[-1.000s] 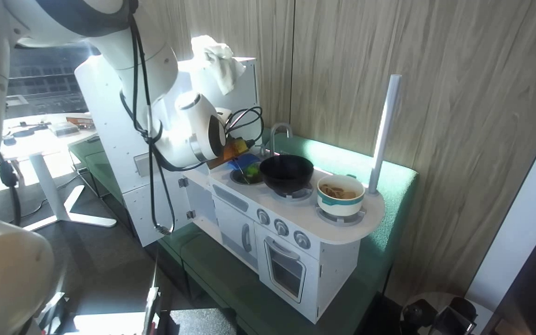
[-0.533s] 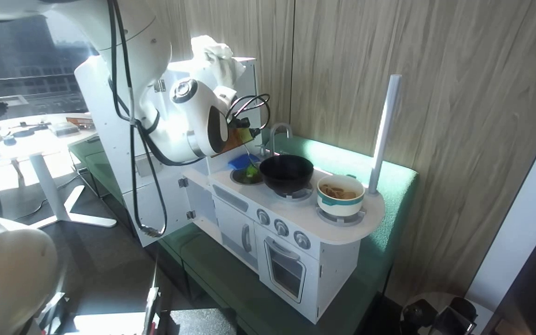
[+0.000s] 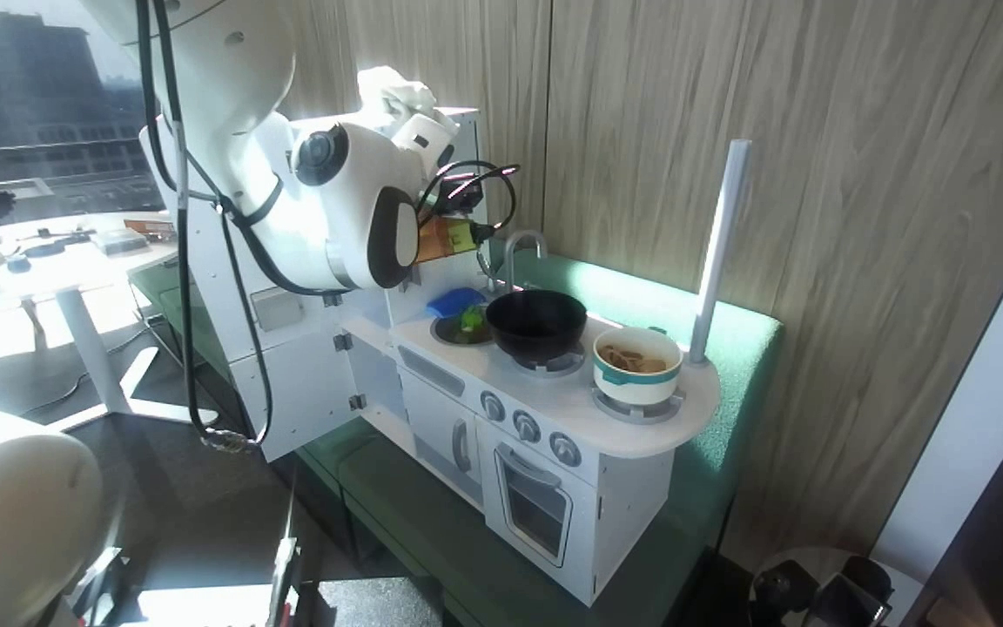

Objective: Use the ladle to stir the contents in the white pot.

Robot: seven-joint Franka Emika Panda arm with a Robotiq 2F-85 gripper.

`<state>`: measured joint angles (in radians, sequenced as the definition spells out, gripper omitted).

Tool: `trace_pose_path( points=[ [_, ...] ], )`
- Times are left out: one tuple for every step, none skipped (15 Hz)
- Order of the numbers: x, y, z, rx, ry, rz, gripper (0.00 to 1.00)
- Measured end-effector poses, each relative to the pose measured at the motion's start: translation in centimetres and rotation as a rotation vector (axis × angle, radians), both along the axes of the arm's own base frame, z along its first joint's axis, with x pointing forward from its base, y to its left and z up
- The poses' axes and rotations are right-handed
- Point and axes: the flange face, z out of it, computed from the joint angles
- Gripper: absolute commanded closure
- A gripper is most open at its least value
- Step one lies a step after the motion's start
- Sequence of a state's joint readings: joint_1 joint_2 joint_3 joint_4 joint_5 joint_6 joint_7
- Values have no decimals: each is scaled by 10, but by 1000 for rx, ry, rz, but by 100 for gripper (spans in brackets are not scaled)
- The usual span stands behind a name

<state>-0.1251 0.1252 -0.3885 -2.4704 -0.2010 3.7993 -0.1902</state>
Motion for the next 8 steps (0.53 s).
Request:
trace_pose_path(
  points=[
    [-12, -4, 6, 6, -33, -17, 97],
    [-24, -8, 12, 12, -67, -37, 97],
    [-37, -11, 18, 16, -98, -55, 97],
    [-51, -16, 24, 19, -132, -76, 97],
    [-65, -21, 31, 22, -162, -101, 97],
    [-80, -28, 37, 26, -189, -129, 97],
    [-95, -35, 43, 33, -211, -160, 97],
    [-109, -44, 48, 43, -230, -194, 97]
  ],
)
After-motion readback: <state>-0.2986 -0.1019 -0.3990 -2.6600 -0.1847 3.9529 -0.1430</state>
